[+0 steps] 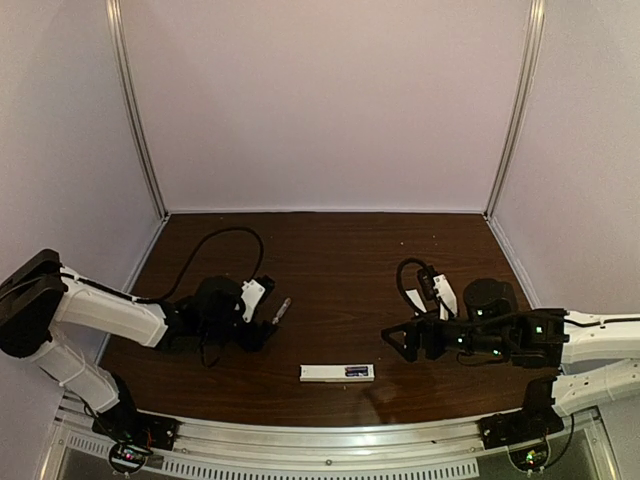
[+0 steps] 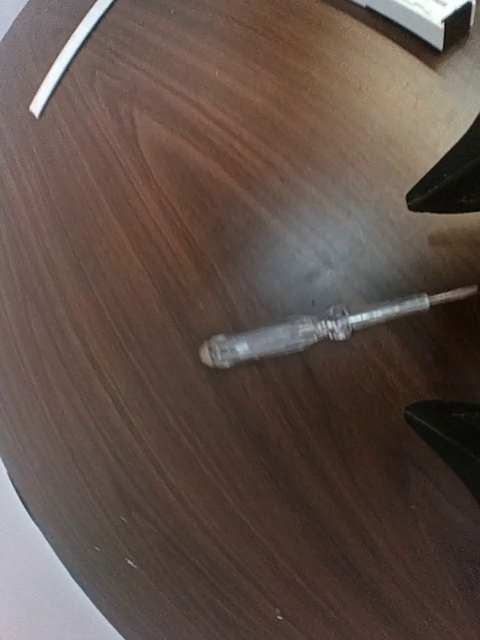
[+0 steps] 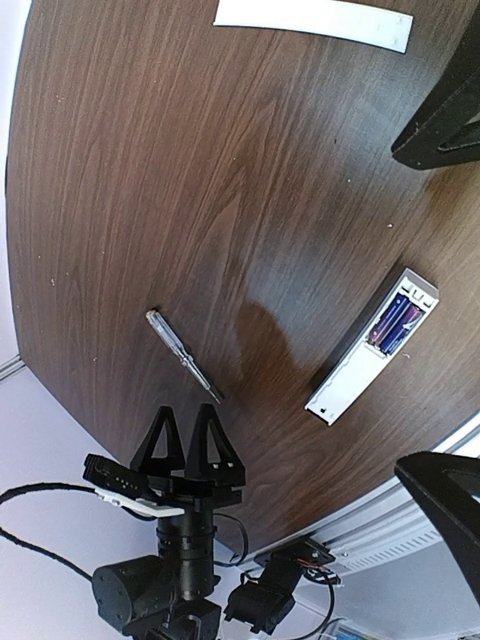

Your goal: Unload the batteries from the remote control

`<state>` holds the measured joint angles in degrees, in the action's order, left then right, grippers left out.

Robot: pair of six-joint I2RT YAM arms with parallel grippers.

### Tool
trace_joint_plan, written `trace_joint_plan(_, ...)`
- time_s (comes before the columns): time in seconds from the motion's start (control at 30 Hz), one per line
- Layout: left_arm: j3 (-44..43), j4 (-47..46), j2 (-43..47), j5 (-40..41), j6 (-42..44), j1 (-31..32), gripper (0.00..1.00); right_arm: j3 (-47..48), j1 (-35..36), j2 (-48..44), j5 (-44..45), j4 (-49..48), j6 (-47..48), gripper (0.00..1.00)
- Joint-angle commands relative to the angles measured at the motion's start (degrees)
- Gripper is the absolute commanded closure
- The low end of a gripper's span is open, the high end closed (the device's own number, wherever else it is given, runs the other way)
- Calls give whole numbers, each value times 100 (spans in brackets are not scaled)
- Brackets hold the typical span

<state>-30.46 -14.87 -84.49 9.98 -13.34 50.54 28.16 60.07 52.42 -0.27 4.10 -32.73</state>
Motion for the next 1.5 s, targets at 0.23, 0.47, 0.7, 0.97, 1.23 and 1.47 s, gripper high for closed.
trace_joint_plan(0.23, 21, -146, -524, -466, -118, -573, 40, 376, -13, 526, 73, 0, 15, 0)
trace_joint_plan(0.47, -22, -509, -1000, -668, -49, -576, 45, 343, -13, 809, 72, -147, -62, 0)
trace_joint_plan(0.7, -305, -557, -1270, -926, 38, -574, 50, 268, -13, 877, 108, -193, -58, 0)
trace_joint_plan(0.97, -723, -481, -1813, -743, 180, -572, 73, 130, -11, 705, 180, -214, -146, 0)
trace_joint_plan(1.23, -575, -670, -1472, -966, 500, -554, 100, 92, -9, 539, 215, -251, -284, 0)
trace_joint_plan(1.47, -96, -1399, -903, -1550, 745, -532, 100, 45, -13, 366, 264, -281, -492, 0)
